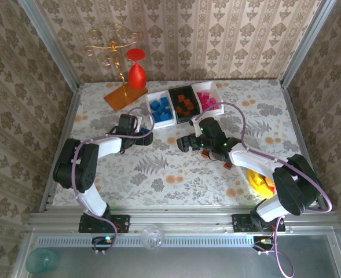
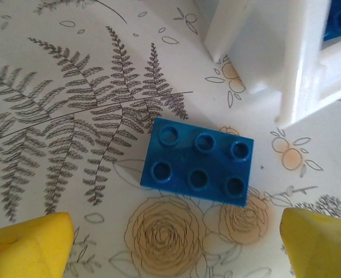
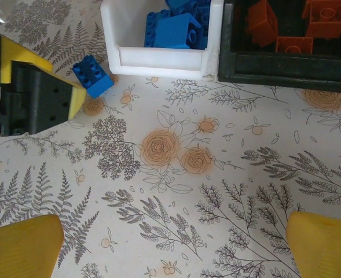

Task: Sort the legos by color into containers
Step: Pick up the lego from the middle-left of the table.

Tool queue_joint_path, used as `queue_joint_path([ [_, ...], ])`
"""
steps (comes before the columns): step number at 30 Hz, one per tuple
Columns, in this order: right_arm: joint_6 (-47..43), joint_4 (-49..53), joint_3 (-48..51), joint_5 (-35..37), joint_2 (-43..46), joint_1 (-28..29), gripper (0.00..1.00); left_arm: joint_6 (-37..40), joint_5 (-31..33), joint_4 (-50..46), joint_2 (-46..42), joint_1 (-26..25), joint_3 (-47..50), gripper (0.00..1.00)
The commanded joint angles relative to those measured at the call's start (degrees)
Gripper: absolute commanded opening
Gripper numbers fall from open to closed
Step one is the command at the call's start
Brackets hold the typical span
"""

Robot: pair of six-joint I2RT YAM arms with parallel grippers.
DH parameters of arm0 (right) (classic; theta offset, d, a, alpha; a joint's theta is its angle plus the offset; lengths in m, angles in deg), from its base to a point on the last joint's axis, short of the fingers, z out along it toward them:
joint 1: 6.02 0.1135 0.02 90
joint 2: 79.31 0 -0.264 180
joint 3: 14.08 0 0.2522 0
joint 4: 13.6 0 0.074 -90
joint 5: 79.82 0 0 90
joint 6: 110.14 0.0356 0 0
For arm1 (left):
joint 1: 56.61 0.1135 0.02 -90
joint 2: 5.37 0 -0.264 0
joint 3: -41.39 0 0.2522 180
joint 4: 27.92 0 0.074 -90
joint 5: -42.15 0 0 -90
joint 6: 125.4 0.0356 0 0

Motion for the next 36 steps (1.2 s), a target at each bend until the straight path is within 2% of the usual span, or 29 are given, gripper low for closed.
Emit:
queue_joint_path([
  [1, 0.33, -1.22, 1.16, 1.38, 2.12, -0.18, 1.00, 1.28, -0.41, -3.12, 3.03, 0.04, -3.72, 0.91],
  [14, 0.43, -1.17, 1.25, 1.71, 1.86, -0.54, 1.00, 2.33, -0.45, -5.28, 10.54, -0.38, -10.97, 0.73],
  [19, 0.43, -1.10, 1.18, 1.69, 1.51, -0.69, 1.00, 2.16, -2.10, -4.89, 11.59, -0.55, -12.05, 0.60],
  [22, 0.34, -0.88, 1.07, 1.78, 1.28, -0.69, 1.00, 1.92, -0.97, -3.60, 10.00, -1.08, -10.93, 0.53],
  [26, 0.35, -0.79, 1.16, 1.89, 1.43, -0.78, 1.00, 0.74, 4.68, 0.31, 2.55, -3.26, -5.65, 0.51],
  [31, 0.51, -1.28, 1.33, 1.98, 1.34, -0.87, 1.00, 1.51, 10.06, 6.57, -7.20, -9.04, -1.45, 0.51],
  [36, 0.96, -1.44, 1.25, 1.26, 0.89, -0.80, 1.00, 4.40, 9.68, 3.47, -2.82, -10.40, -10.68, 0.52],
])
